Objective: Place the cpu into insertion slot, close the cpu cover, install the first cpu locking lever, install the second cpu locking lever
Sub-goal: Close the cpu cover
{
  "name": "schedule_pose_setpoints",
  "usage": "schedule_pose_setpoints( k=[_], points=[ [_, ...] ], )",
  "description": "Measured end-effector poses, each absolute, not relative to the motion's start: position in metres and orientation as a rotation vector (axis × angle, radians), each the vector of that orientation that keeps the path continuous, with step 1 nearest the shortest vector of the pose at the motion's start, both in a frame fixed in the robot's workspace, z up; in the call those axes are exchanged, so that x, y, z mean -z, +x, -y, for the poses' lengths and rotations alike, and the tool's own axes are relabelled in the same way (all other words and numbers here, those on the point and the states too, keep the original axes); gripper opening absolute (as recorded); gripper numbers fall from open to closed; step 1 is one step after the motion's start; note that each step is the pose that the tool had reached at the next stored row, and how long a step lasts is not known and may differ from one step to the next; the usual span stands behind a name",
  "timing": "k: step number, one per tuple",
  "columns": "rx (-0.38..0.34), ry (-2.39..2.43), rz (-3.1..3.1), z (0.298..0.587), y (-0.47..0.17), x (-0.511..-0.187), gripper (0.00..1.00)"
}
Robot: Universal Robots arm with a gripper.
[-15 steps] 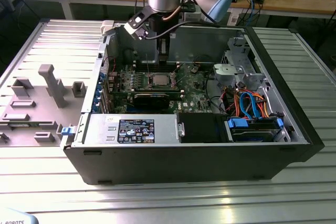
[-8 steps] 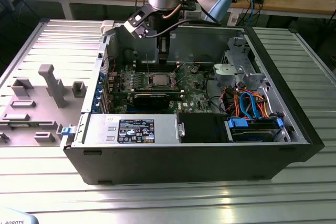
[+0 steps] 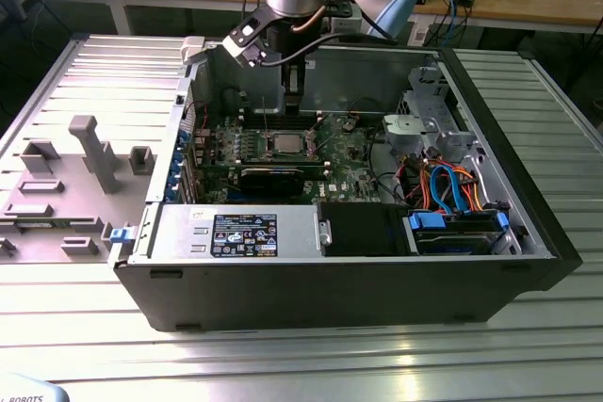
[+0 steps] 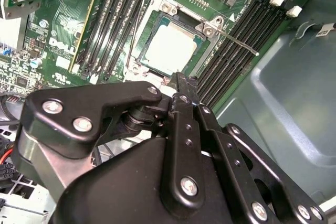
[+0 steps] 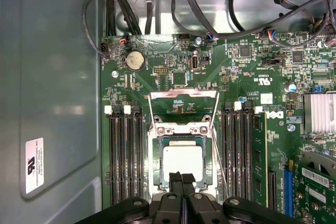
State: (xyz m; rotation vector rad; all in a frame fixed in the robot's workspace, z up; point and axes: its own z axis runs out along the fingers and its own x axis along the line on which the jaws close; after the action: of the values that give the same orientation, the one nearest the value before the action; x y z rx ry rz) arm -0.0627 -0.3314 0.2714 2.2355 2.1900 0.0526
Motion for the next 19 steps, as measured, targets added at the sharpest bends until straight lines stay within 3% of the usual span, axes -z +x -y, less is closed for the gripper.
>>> schedule_pose_setpoints(
  k=[19],
  points=[
    [-0.052,2.236,-2.19,0.331,-0.061,-0.286,0.11]
  ],
)
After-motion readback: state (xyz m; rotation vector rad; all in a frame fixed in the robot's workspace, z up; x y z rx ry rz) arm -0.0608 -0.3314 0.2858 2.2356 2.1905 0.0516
